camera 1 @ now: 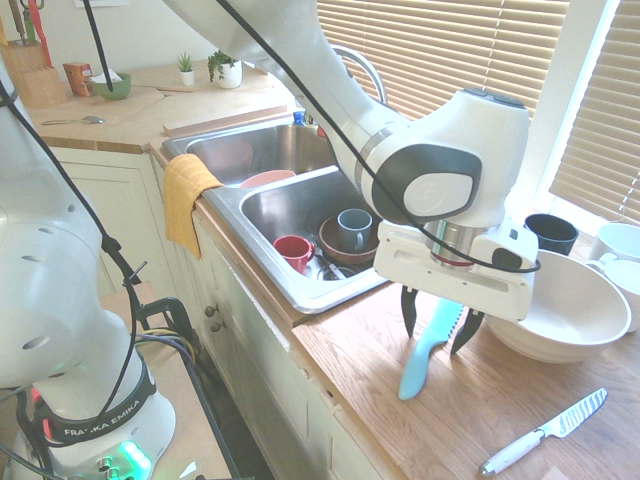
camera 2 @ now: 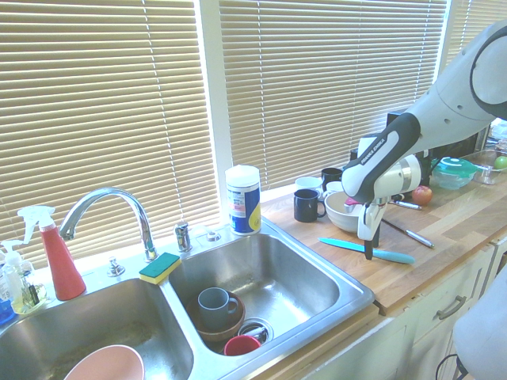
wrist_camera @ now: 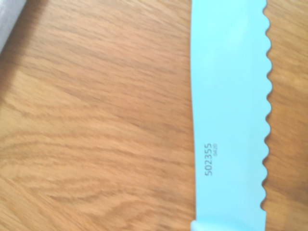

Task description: Put the knife into the sink

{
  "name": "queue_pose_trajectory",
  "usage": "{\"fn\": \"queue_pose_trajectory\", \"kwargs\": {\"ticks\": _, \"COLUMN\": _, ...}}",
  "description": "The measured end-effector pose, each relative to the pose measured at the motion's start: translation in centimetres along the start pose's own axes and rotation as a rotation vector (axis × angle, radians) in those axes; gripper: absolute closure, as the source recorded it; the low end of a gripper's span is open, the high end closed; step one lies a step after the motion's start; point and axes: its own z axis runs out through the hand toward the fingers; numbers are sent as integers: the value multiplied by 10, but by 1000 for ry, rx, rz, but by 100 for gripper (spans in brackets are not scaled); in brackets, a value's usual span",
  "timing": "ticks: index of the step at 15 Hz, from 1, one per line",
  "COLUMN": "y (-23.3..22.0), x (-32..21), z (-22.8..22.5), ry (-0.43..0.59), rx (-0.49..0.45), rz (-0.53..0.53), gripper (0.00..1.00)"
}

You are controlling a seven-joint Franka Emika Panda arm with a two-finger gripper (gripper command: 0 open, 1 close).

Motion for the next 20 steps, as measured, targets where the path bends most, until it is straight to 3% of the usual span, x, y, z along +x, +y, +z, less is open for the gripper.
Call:
{"fn": "queue_pose_trajectory", "kwargs": {"ticks": 17, "y": 3, "x": -11, "z": -1, "ry": -30, "rx": 9, "rz": 13, "gripper": 100}}
{"fn": "queue_pose_trajectory", "kwargs": {"ticks": 20, "y": -1, "x": -19, "z": -21, "ry": -33, "rx": 33, "rz": 21, "gripper": 100}}
